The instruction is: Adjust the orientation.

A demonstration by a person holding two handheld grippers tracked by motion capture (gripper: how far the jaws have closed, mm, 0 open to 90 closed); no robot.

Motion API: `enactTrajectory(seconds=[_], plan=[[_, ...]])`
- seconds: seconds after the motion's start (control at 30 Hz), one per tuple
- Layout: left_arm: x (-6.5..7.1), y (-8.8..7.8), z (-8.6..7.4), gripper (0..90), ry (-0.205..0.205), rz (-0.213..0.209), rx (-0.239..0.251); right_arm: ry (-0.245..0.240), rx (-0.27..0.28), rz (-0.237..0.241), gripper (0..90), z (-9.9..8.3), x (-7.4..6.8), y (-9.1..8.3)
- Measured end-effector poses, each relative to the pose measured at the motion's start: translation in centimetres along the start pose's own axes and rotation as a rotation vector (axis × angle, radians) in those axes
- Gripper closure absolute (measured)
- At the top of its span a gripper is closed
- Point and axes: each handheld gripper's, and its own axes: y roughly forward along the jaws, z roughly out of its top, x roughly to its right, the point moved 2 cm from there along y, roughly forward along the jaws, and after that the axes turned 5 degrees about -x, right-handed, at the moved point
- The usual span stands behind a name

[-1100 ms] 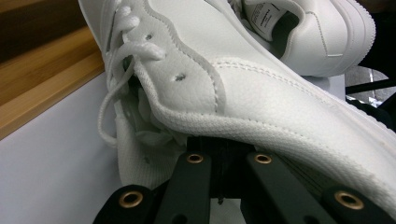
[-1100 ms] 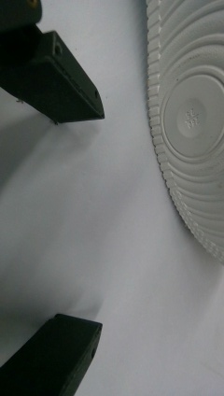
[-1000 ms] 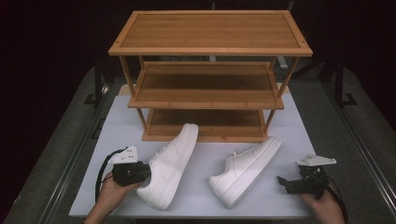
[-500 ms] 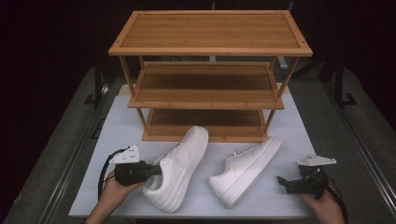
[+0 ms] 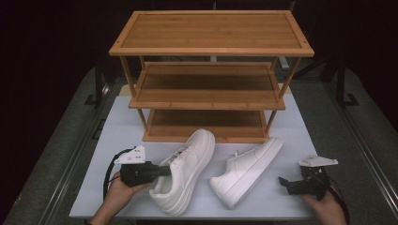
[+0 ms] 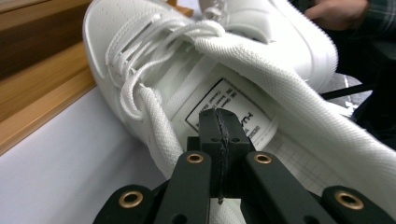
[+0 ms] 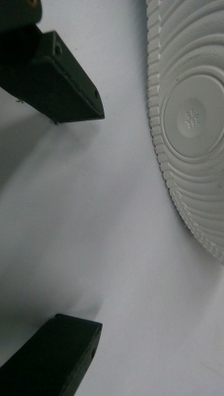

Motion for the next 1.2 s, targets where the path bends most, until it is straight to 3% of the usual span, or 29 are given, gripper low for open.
enactTrajectory(seconds=[0.6, 0.73, 0.83, 1.13, 1.17, 1.2], plan=[[2.4, 3.1, 1.9, 90.0, 0.075, -0.091, -0.015, -0.002, 0.001, 0.000, 0.7, 0.0, 0.0, 0.0], [2.4, 3.0, 1.9, 90.0, 0.071, -0.094, -0.016, -0.001, 0.001, 0.000, 0.7, 0.0, 0.0, 0.0], [2.6, 2.5, 2.2, 89.9, 0.067, -0.099, 0.012, -0.001, 0.001, 0.000, 0.7, 0.0, 0.0, 0.0], [2.2, 0.4, 3.0, 73.3, 0.060, -0.051, 0.057, -0.001, 0.001, 0.000, 0.7, 0.0, 0.0, 0.0], [1.9, 0.2, 2.9, 69.5, 0.058, -0.011, 0.042, -0.001, 0.001, 0.000, 0.7, 0.0, 0.0, 0.0], [1.8, 0.2, 2.9, 66.5, 0.057, -0.007, 0.037, -0.001, 0.001, 0.000, 0.7, 0.0, 0.0, 0.0]])
